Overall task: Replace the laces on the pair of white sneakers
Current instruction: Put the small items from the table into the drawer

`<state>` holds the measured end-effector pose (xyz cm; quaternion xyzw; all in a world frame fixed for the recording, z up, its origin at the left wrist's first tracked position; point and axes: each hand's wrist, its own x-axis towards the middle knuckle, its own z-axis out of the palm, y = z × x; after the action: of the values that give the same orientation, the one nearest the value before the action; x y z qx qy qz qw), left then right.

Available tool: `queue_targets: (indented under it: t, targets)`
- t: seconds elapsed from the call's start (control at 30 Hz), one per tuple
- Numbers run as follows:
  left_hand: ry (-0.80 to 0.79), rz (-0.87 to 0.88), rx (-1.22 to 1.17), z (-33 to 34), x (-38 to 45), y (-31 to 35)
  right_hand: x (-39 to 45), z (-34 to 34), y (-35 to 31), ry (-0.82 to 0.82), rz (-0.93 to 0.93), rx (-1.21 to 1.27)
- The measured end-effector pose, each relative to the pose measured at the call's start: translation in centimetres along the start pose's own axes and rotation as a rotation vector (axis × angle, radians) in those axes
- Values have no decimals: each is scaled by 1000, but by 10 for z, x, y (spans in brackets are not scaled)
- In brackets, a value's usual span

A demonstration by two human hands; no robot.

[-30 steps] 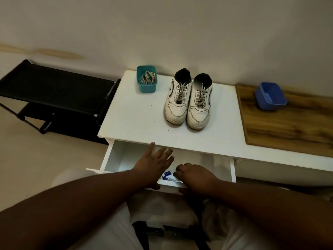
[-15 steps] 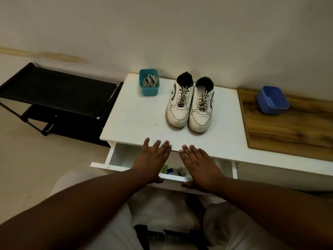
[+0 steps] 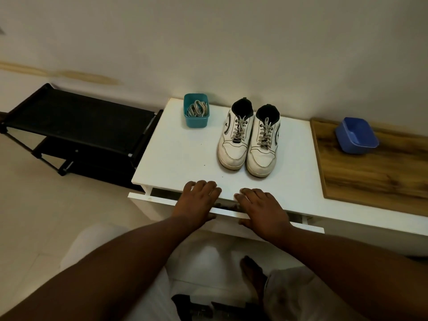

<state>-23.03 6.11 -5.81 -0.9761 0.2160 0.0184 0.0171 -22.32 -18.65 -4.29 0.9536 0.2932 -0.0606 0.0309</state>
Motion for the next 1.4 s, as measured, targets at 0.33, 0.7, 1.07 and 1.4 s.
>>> queue_targets:
  t: [0.33,0.7,1.07,1.4]
  targets:
    - [133,-108,8,7,8,-8,9,11,10,113,39,-10]
    - [157,-162,18,7,17,-6,17,12,9,143,59,-25]
    - [172,-177,4,6,24,-2,19,15,7,162,82,-12]
    - [316,-292,-133,-38,57,18,29,-26,21,454,310,231]
